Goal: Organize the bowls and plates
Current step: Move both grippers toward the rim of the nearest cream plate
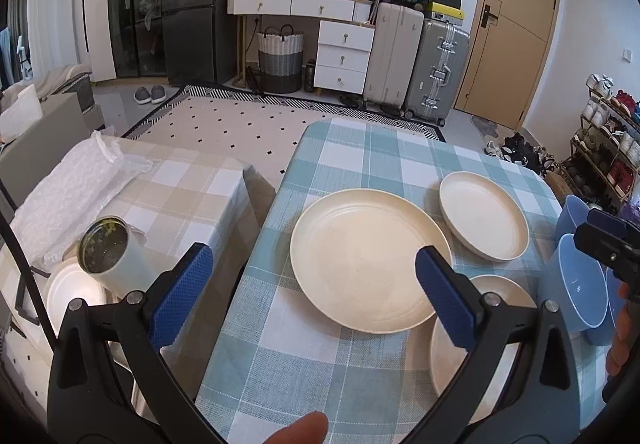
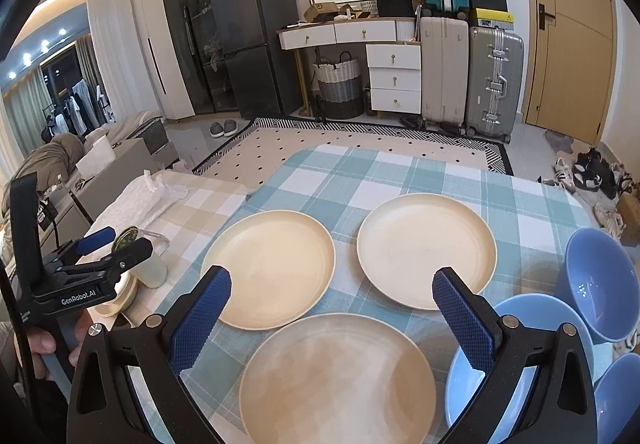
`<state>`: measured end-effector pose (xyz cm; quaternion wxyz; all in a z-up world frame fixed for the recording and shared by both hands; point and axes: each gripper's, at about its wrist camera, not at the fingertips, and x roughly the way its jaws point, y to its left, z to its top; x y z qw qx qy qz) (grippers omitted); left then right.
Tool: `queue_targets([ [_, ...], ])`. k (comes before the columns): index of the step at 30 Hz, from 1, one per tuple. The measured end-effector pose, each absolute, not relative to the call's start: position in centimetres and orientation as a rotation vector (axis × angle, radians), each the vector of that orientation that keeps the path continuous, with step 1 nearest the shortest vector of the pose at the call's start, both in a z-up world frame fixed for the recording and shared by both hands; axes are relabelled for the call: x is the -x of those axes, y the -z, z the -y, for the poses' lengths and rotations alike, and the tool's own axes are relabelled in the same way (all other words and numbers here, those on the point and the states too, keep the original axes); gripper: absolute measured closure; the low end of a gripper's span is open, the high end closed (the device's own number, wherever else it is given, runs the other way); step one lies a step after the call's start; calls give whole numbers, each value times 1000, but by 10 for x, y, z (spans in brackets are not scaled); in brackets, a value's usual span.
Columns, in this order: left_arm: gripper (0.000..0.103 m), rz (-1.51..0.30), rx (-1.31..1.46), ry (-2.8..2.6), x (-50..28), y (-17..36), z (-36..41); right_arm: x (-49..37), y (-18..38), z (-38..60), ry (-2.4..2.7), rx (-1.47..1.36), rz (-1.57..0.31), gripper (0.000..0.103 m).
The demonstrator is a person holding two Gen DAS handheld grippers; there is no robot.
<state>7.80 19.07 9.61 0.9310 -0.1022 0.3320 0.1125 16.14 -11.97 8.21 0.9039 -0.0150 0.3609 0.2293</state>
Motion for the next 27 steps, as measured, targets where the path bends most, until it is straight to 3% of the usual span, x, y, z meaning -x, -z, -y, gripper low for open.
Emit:
queue_targets([
  [27,2,-786,210,-258,-159,-26,-224,-232,-9,82,-492,69,-878,0],
])
